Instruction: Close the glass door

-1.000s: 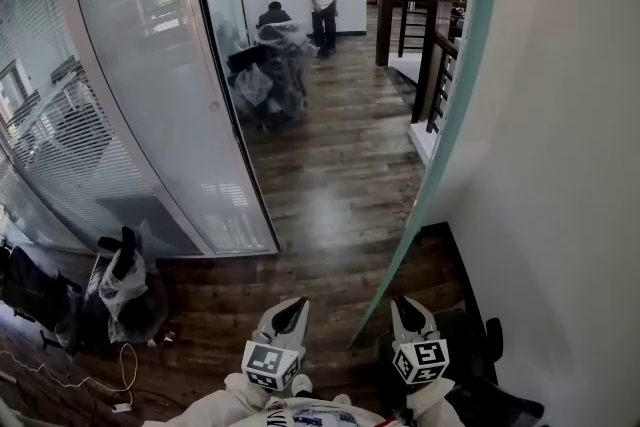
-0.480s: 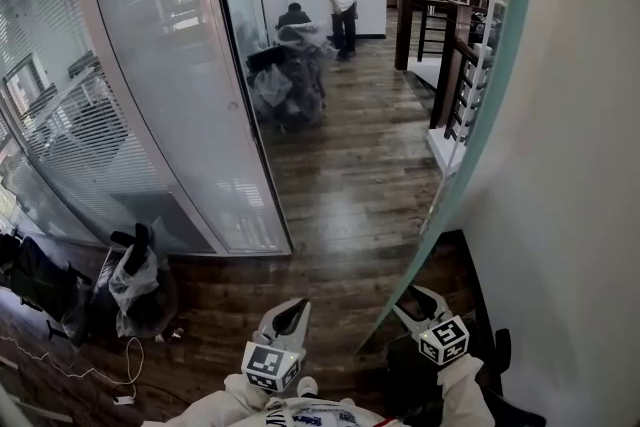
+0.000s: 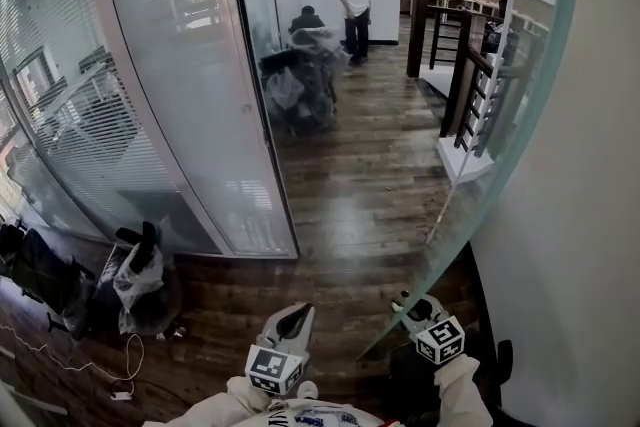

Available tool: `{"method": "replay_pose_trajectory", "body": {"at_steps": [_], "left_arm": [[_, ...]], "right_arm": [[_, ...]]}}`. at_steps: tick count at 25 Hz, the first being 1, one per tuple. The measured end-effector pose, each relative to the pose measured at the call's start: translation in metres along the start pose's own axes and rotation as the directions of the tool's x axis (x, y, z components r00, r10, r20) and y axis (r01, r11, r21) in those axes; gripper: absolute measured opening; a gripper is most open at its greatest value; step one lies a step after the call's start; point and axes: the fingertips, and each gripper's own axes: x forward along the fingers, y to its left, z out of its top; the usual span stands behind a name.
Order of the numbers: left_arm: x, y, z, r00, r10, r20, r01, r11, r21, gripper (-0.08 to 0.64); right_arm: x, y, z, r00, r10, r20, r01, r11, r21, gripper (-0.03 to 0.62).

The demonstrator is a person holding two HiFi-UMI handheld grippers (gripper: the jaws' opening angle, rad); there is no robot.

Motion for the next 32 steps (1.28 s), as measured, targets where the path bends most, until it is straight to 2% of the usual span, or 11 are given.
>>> {"method": "replay_pose_trajectory", "body": {"at_steps": [9, 21, 32], "left_arm": [[-0.001, 0.005, -0.001, 1.000, -0.004, 0.009, 0.004, 1.000, -0.001, 0.003], [-0.009, 0.027, -0.006, 1.000, 0.005, 0.016, -0.005, 1.000, -0.028, 0.003], [-0.023, 0.065, -0.012, 0.999, 0.018, 0.028, -0.016, 0.998, -0.057, 0.003]], "right_arm": [[0.005, 0.001, 0.001, 1.000, -0.005, -0.011, 0.006, 1.000, 0.012, 0.132], [0.031, 0.001, 0.006, 0.997, -0.076, -0.014, 0.077, 0.996, 0.048, 0.135], [0.061, 0.001, 0.012, 0.989, -0.145, -0.014, 0.146, 0.987, 0.072, 0.135]]}}
